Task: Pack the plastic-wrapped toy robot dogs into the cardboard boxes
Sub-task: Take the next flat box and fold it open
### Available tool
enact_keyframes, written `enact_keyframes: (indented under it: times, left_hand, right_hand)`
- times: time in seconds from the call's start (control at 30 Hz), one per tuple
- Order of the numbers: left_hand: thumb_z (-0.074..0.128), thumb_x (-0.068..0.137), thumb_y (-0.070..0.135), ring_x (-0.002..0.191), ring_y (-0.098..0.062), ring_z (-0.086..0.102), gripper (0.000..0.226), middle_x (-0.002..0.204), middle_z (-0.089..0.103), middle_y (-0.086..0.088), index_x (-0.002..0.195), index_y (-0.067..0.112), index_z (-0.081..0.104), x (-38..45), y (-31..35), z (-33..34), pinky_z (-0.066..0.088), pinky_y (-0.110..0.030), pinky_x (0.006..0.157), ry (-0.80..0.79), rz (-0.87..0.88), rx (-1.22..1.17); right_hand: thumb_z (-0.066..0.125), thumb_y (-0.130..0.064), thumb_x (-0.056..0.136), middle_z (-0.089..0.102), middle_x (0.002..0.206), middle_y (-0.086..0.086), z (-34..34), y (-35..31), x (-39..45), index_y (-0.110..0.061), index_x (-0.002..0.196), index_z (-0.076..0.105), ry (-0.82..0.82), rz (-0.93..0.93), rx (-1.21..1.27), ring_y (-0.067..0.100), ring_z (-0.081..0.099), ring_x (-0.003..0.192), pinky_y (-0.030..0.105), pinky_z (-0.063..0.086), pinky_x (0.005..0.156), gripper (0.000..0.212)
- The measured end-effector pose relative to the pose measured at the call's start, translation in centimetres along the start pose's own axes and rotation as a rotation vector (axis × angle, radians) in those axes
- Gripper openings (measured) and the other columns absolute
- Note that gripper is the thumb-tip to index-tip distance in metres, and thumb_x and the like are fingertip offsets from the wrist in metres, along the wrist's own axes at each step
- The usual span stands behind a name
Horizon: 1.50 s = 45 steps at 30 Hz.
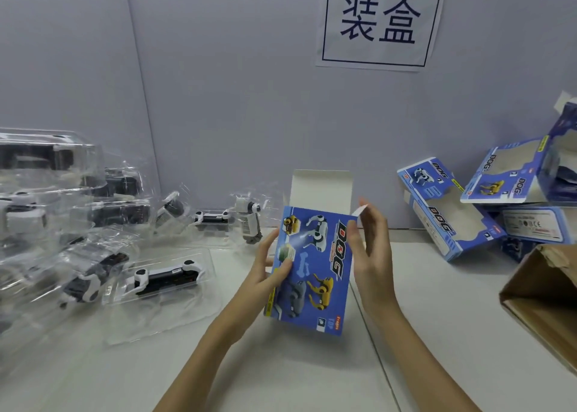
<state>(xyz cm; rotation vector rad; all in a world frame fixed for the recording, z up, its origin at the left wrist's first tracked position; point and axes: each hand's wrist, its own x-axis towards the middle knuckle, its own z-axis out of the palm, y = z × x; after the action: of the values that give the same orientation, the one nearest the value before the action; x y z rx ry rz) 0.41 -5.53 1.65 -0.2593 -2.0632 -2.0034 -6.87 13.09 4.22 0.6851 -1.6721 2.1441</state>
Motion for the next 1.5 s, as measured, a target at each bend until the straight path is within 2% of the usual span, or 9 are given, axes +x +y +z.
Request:
enact_keyframes:
  times: [0.1,0.27,0.43,0.5,0.7,0.93,1.03,1.3,1.5]
  left_hand:
    - [0.071,0.09,0.044,0.116,-0.017,0.071,0.057,0.14,0.06,0.002,0.134,0.062,0.038,0.0,0.2,0.5,0.062,-0.033,0.088,0.128,0.099,-0.01]
    - [0.075,0.085,0.057,0.144,-0.02,0.05,0.08,0.161,0.041,0.015,0.148,0.066,0.027,0.2,0.6,0.3,0.048,-0.049,0.113,0.251,0.238,0.053]
    - [0.077,0.086,0.061,0.146,-0.027,0.047,0.09,0.166,0.036,0.012,0.156,0.06,0.02,0.0,0.7,-0.2,0.05,-0.058,0.108,0.18,0.266,0.116]
    - [0.075,0.092,0.05,0.146,-0.029,0.047,0.086,0.167,0.03,0.015,0.159,0.051,0.022,0.0,0.7,-0.3,0.049,-0.062,0.106,0.177,0.321,0.179]
    - [0.07,0.097,0.017,0.133,-0.025,0.055,0.049,0.149,0.042,0.007,0.137,0.024,0.043,-0.3,1.3,0.4,0.062,-0.03,0.082,0.159,0.464,0.21]
    - [0.063,0.087,0.055,0.146,-0.002,0.036,0.047,0.153,0.034,0.017,0.127,0.033,0.052,-0.5,1.8,0.6,0.049,-0.026,0.106,0.317,0.359,0.122]
    - [0.075,0.087,0.046,0.137,-0.005,0.053,0.036,0.158,0.035,0.026,0.118,0.037,0.059,-0.4,2.3,0.6,0.06,-0.029,0.089,0.282,0.281,0.013]
    - [0.087,0.083,0.034,0.117,-0.03,0.071,0.064,0.141,0.055,0.011,0.13,0.038,0.045,-0.1,3.3,0.2,0.065,-0.049,0.076,0.257,0.264,-0.152]
    - [0.085,0.079,0.044,0.108,-0.029,0.075,0.07,0.124,0.072,-0.002,0.136,0.037,0.046,-0.4,3.3,-0.3,0.064,-0.051,0.082,0.165,0.151,-0.112]
  right_hand:
    - [0.059,-0.037,0.1,0.048,0.158,-0.012,0.9,-0.6,-0.8,-0.029,0.156,0.041,-0.08,-0.124,-0.179,0.019,0.053,0.141,0.053,0.052,0.106,0.059]
    - [0.05,-0.024,0.107,0.037,0.165,-0.014,2.9,-0.9,-2.4,-0.018,0.161,0.034,-0.092,-0.297,-0.272,0.009,0.034,0.153,0.037,0.04,0.118,0.056]
    - [0.046,-0.023,0.108,0.048,0.158,-0.008,2.8,-0.7,-2.6,-0.031,0.16,0.033,-0.116,-0.35,-0.321,0.05,0.061,0.117,0.063,0.051,0.101,0.054]
    - [0.049,-0.027,0.106,0.06,0.144,-0.004,2.4,-0.4,-2.5,-0.03,0.151,0.046,-0.109,-0.303,-0.328,0.039,0.064,0.119,0.061,0.052,0.099,0.044]
    - [0.051,-0.041,0.103,0.064,0.125,-0.006,2.4,-0.3,-2.4,-0.022,0.121,0.057,-0.121,-0.265,-0.276,0.029,0.066,0.115,0.056,0.059,0.086,0.027]
    - [0.057,-0.03,0.103,0.047,0.15,-0.005,2.7,-0.9,-2.6,-0.027,0.116,0.065,-0.122,-0.317,-0.301,0.025,0.044,0.145,0.057,0.055,0.099,0.015]
    - [0.062,-0.035,0.099,0.036,0.16,-0.012,2.7,-1.3,-2.4,-0.031,0.109,0.07,-0.076,-0.236,-0.275,0.017,0.033,0.153,0.052,0.052,0.106,0.013]
    - [0.068,-0.037,0.09,0.06,0.132,-0.013,2.5,-2.0,-1.8,-0.031,0.151,0.034,-0.137,-0.036,-0.061,0.023,0.06,0.13,0.051,0.061,0.091,0.071]
    - [0.06,-0.045,0.095,0.064,0.128,-0.014,2.0,-1.5,-1.5,-0.035,0.134,0.051,-0.22,0.026,-0.051,0.032,0.067,0.117,0.053,0.063,0.085,0.041]
